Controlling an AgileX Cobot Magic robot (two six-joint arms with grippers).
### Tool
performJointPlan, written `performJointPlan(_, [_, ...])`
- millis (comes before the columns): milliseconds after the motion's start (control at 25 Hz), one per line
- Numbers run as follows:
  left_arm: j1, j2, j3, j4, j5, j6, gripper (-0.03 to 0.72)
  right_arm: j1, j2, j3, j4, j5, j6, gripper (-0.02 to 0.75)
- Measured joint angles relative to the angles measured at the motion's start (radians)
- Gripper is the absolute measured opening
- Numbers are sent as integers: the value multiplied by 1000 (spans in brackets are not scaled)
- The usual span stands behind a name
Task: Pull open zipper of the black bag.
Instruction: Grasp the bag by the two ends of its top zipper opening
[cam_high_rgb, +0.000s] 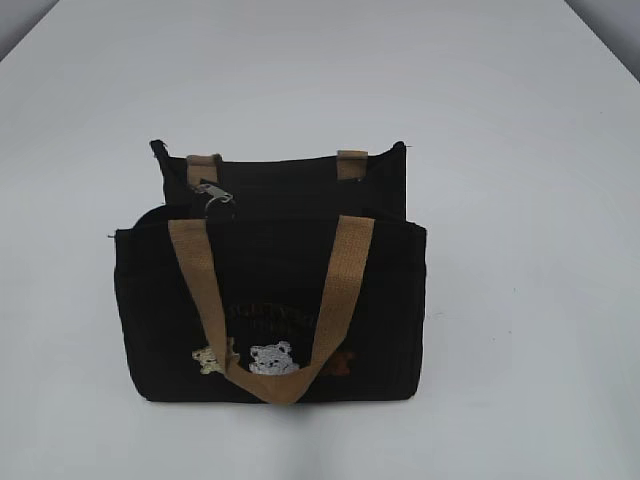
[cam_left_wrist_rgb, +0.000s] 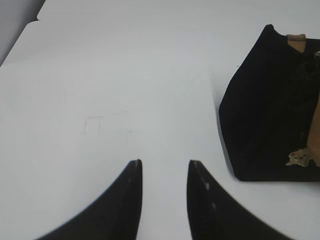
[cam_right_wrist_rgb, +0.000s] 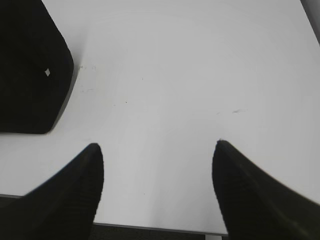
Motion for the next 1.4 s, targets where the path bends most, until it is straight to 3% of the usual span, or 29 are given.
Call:
performJointPlan(1280, [0,0,0,7,0,0,233,0,0,0,0,0,0,527])
performJointPlan(1400, [0,4,-1,-30,-3,0,233,0,0,0,0,0,0,527])
